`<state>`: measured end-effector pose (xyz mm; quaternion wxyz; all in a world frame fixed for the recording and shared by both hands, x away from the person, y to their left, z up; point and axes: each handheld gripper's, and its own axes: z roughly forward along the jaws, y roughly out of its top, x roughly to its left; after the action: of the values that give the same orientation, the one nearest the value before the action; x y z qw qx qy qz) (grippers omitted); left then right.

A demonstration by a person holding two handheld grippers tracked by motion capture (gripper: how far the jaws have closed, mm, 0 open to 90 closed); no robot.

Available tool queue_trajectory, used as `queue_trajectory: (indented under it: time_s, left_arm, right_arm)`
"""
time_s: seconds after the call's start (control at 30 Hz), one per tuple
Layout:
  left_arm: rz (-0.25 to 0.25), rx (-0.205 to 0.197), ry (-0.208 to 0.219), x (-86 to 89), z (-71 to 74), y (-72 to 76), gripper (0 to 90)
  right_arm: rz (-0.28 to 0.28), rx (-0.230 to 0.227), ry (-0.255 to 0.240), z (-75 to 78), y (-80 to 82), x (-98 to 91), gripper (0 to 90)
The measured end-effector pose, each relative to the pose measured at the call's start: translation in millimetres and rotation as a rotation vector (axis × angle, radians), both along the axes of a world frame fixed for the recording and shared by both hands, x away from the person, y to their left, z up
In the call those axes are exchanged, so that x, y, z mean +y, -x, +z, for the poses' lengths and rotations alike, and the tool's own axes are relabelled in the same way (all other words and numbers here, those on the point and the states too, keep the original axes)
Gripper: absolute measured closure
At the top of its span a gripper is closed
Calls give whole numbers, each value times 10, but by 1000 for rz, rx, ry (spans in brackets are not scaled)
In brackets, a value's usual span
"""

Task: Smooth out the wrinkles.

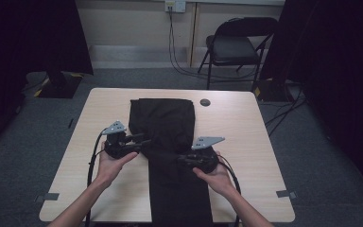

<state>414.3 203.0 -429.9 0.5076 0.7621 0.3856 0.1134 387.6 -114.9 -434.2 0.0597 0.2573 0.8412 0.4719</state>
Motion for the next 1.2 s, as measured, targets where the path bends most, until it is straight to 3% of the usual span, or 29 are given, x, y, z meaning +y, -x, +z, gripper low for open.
queue_trajectory:
  time_s: [0.13,0.17,0.2,0.27,0.33,0.4,0.47,0.5,0.57,0.6,0.63,0.67,0.8,0.9,0.97,1.0,1.03,1.07,1.13,1.2]
  left_arm:
    - [20,25,-42,1,-136,-57,532]
    - [20,33,-63,2,-163,-79,534]
    - [25,40,-71,7,-181,-98,534]
    - [44,44,-69,45,-182,-145,524]
    - [63,28,-63,84,-166,-187,514]
    - [85,38,-88,121,-161,-265,505]
    - [110,31,-99,142,-174,-352,488]
    - [118,27,-83,149,-191,-392,471]
    - [96,67,-72,117,-239,-507,404]
    - [91,72,-86,85,-261,-555,378]
    - [108,67,-99,47,-278,-588,369]
    - [104,69,-80,15,-305,-627,348]
    - [92,118,-98,-83,-423,-757,278]
    - [105,127,-139,-132,-487,-782,309]
    - [105,120,-197,-146,-505,-787,455]
    - [105,114,-219,-148,-508,-788,571]
    - [93,116,-213,-127,-497,-798,696]
    - [90,117,-172,-101,-476,-813,783]
    - [99,86,-104,-70,-339,-818,834]
    - [94,30,-52,-64,-66,-799,840]
  right_arm:
    - [3,24,98,-180,73,-88,889]
    - [-6,35,139,-282,111,-94,723]
    - [-6,35,139,-282,111,-94,723]
    - [-31,36,129,-290,106,-129,587]
    - [-56,21,78,-203,68,-185,564]
    - [-89,-1,39,-113,-8,-220,551]
    - [-126,-19,34,-74,-132,-211,530]
    - [-142,-22,39,-77,-217,-189,506]
    - [-188,-38,67,-104,-418,-124,439]
    - [-202,-37,67,-126,-535,-93,418]
    - [-215,-25,64,-147,-654,-61,373]
    - [-229,-25,70,-172,-765,-28,358]
    - [-252,18,87,-317,-1096,78,321]
    - [-233,58,127,-478,-1201,171,331]
    - [-229,71,127,-539,-1208,209,393]
    - [-214,66,133,-561,-1200,233,511]
    - [-218,61,159,-576,-1192,262,594]
    - [-230,47,173,-572,-1189,280,711]
    - [-230,47,130,-493,-1195,267,816]
    - [-243,23,104,-347,-1193,269,827]
